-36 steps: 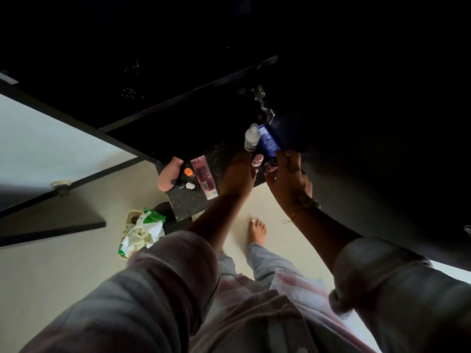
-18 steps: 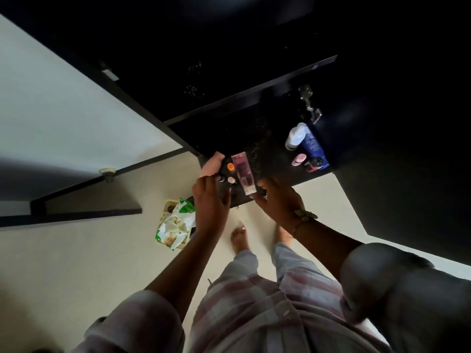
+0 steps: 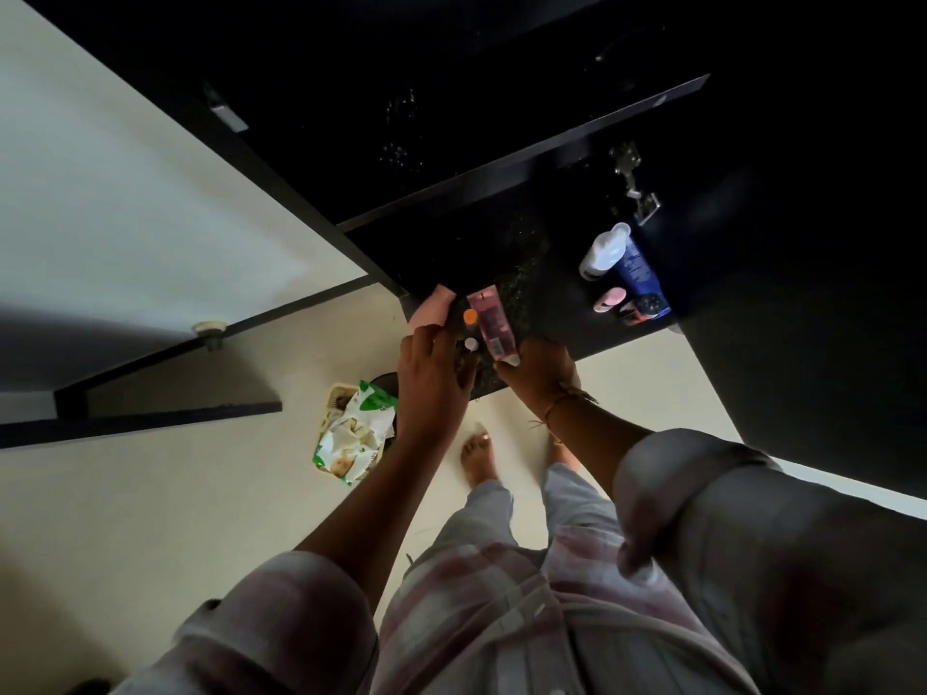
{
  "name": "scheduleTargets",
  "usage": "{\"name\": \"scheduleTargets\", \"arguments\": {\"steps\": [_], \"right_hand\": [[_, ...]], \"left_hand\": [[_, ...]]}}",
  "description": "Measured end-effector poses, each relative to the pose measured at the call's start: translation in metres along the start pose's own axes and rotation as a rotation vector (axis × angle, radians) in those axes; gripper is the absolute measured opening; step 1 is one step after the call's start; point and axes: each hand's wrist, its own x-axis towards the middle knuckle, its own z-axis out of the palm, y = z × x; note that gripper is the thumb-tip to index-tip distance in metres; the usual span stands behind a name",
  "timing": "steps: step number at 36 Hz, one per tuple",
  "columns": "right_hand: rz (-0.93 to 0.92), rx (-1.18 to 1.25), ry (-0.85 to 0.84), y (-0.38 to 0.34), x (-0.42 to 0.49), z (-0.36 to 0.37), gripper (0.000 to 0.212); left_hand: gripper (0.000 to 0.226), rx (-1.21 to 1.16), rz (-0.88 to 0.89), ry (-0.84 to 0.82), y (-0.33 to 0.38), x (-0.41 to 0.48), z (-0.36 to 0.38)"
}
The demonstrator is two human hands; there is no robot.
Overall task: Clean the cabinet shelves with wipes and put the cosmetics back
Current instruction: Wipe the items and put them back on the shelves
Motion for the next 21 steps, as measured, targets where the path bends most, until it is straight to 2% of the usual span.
{"name": "scheduleTargets", "arguments": {"steps": [4, 8, 16, 21], "right_hand": [[0.045, -0.009, -0.025, 0.002, 0.002, -0.003, 0.039], [0.103, 0.088, -0.003, 0.008, 0.000, -0.007, 0.036], [0.236, 0.361, 0.117, 0.036, -0.010, -0.030, 0.027], [0.267, 0.401, 0.176, 0.057, -0.007, -0.043, 0.020]], "left_hand": [[0.023, -0.111, 0.063, -0.006, 0.010, -0.008, -0.003], [0.019, -0.186, 0.132, -0.070, 0.025, -0.017, 0.001], [0.019, -0.276, 0.142, -0.197, 0.047, -0.019, 0.036], [0.026, -0.303, 0.071, -0.260, 0.066, -0.012, 0.055]]}}
